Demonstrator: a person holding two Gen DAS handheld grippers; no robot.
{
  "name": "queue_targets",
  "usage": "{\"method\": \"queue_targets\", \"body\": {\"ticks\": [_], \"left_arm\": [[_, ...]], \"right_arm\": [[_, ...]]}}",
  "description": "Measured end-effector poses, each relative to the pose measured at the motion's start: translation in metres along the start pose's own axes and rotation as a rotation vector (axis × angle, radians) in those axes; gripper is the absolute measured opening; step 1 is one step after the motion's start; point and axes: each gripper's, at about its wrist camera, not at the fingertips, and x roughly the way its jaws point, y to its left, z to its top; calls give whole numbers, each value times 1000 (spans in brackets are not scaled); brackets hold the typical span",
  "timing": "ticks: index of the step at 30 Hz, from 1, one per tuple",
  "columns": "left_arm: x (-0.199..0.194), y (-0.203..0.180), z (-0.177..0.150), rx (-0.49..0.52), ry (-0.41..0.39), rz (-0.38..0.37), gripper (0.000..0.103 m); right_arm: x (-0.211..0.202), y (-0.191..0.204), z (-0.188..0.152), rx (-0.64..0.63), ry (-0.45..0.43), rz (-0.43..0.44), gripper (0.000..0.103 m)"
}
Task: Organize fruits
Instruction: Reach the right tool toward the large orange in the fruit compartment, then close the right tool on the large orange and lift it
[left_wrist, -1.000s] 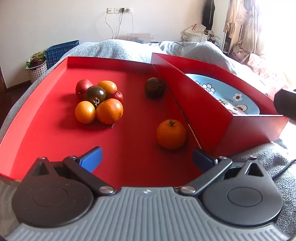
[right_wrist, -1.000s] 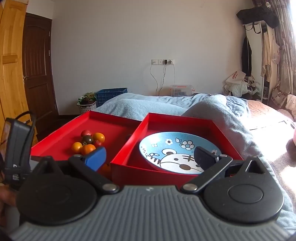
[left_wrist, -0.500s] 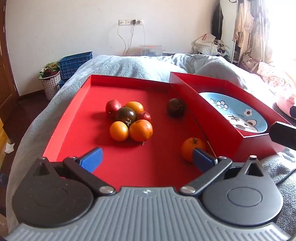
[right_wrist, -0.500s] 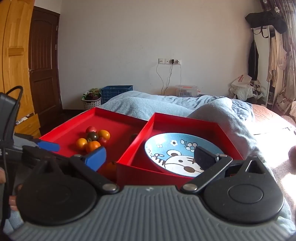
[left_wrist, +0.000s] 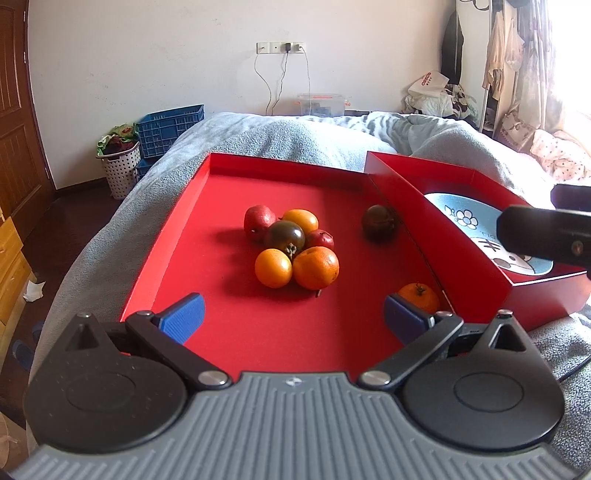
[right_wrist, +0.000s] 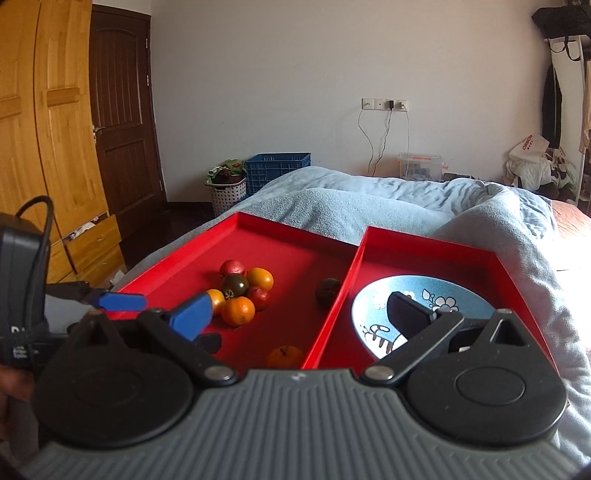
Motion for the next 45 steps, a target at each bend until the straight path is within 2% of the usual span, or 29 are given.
{"method": "queue_targets", "body": {"ticks": [4, 10, 12, 13, 17, 24, 26, 28, 34, 39, 42, 43, 44, 45], "left_arm": [[1, 2, -3, 16, -7, -7, 103], [-2, 10, -8, 34, -18, -18, 103], [-4, 16, -8, 20, -32, 4, 100], [-4, 19, -8, 17, -36, 18, 95], [-4, 29, -1, -1, -32, 29, 93], [0, 34, -3, -35, -23, -5, 93], [5, 35, -3, -48, -4, -6, 93], [7, 38, -4, -62, 3, -12, 93], [10, 33, -6, -48, 2, -17, 93], [14, 33, -6, -46, 14, -19, 93], [15, 33, -6, -40, 10, -17, 93], [15, 32, -6, -34, 8, -18, 93], [15, 31, -7, -28, 9, -19, 93], [16, 31, -7, -23, 10, -14, 93]], "right_arm": [[12, 3, 4, -26, 40, 51, 102], [24, 2, 7, -80, 111, 104, 94], [26, 1, 7, -99, 131, 104, 77], [27, 1, 5, -108, 144, 101, 74], [38, 9, -3, -148, 202, 96, 68], [43, 47, -13, -308, 209, 79, 63], [51, 53, -16, -383, 247, 29, 61], [61, 54, -18, -464, 318, 14, 59], [85, 62, -10, -766, 488, 65, 58], [110, 72, -20, -952, 613, 110, 58], [119, 73, -21, -991, 650, 131, 56], [120, 71, -19, -976, 669, 153, 53], [121, 70, -16, -953, 684, 172, 43], [122, 69, -13, -930, 686, 175, 43]]}}
